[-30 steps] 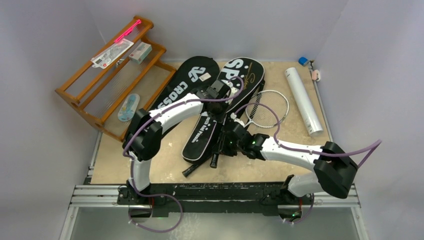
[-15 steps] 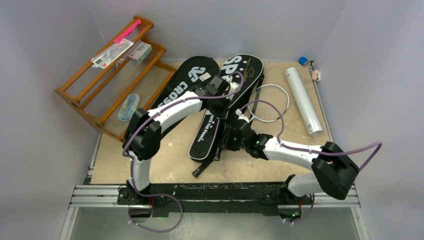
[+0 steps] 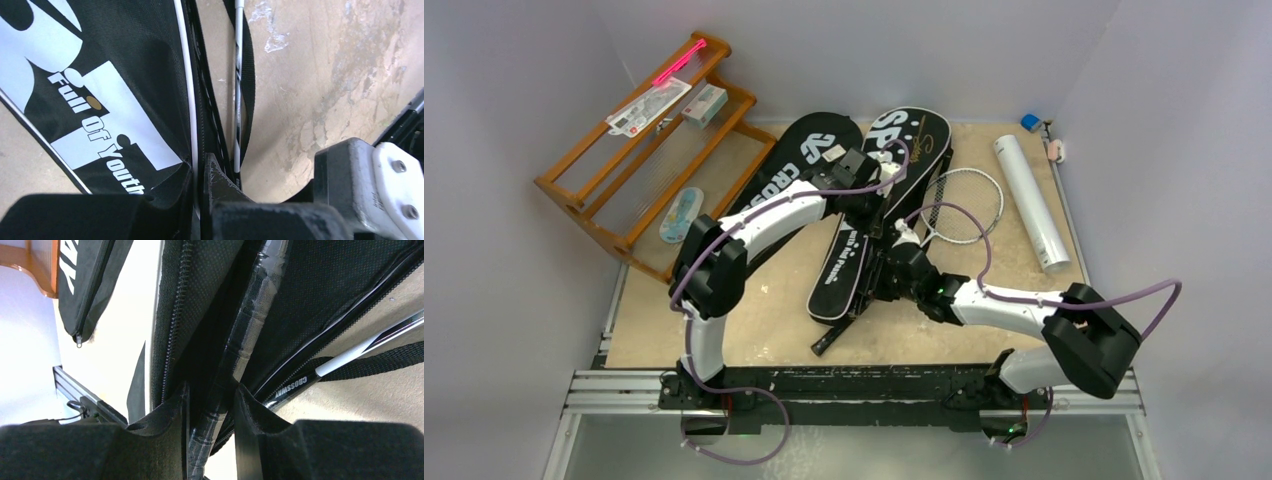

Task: Pack up the badminton gear
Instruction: Place the racket in the racket bag.

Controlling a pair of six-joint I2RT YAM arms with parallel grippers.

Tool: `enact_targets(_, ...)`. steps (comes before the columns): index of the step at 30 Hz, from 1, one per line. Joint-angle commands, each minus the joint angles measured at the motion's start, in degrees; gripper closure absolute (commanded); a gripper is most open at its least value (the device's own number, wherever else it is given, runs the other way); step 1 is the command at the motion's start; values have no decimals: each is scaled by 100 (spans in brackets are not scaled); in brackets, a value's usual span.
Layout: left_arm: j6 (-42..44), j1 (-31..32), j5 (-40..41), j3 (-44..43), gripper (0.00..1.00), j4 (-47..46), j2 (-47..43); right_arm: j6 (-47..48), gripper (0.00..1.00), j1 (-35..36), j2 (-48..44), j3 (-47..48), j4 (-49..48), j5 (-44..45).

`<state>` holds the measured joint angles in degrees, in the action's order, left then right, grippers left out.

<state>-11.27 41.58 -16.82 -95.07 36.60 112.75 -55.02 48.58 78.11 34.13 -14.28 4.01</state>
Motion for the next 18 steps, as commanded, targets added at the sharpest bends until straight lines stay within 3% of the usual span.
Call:
enact_targets(1, -185, 171, -1838, -160, 100, 428, -27, 845, 91, -184, -83, -4, -2131, 1009)
enact_targets(8, -610, -153, -3018, 167, 100, -324, -288, 914, 91, -182, 139, -166, -2848, 1091)
enact_targets(14, -861, -275, -3495, 415, 100, -875, -535, 1133, 80, -184, 467, -495, -4331, 790)
enact_targets(18, -916, -351, -3507, 448, 100, -906, -500, 967, 79, -194, 837, -363, -4377, 430)
